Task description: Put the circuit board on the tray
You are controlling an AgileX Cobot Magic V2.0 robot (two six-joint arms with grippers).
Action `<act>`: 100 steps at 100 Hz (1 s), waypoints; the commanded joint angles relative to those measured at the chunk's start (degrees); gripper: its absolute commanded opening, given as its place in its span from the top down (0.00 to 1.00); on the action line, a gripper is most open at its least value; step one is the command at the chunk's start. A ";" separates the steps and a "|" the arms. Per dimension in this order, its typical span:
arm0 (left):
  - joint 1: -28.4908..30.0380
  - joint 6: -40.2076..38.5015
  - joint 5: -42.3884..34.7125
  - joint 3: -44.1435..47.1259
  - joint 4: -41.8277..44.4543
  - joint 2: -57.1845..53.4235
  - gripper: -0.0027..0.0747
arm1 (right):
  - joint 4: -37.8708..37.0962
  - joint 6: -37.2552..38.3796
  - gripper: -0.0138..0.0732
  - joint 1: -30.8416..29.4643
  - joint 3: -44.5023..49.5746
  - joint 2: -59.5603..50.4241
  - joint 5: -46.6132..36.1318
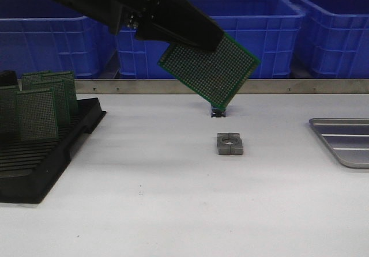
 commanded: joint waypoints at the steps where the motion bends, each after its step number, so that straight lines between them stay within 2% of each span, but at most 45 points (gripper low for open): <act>1: -0.52 -0.44 1.22 -1.40 -4.19 -2.26 0.99 | 0.07 -0.35 0.91 0.09 -5.45 0.51 0.67; 32: -0.52 -0.44 1.22 -1.40 -4.19 -2.26 0.99 | 0.72 -0.35 0.91 0.09 -20.90 13.56 21.66; 55: -0.52 -0.44 1.22 -1.40 -4.19 -2.26 0.99 | 2.17 -0.35 0.91 0.09 -30.87 26.92 29.04; 65: -0.52 -0.44 1.22 -1.40 -4.19 -2.26 0.99 | 4.78 -0.41 0.88 0.09 -34.52 32.72 31.93; 72: -0.52 -0.44 1.22 -1.40 -4.19 -2.26 0.99 | 7.27 -0.47 0.80 0.09 -36.24 36.14 31.71; 83: -0.52 -0.44 1.22 -1.40 -4.19 -2.26 0.99 | 12.62 -4.45 0.57 1.17 -37.84 40.29 29.37; 91: -0.52 -0.44 1.22 -1.40 -4.19 -2.26 0.99 | 16.78 -11.57 0.40 4.00 -38.13 42.40 27.13; 100: -0.52 -0.44 1.22 -1.40 -4.19 -2.26 0.99 | 21.62 -19.84 0.31 8.44 -38.27 44.41 25.73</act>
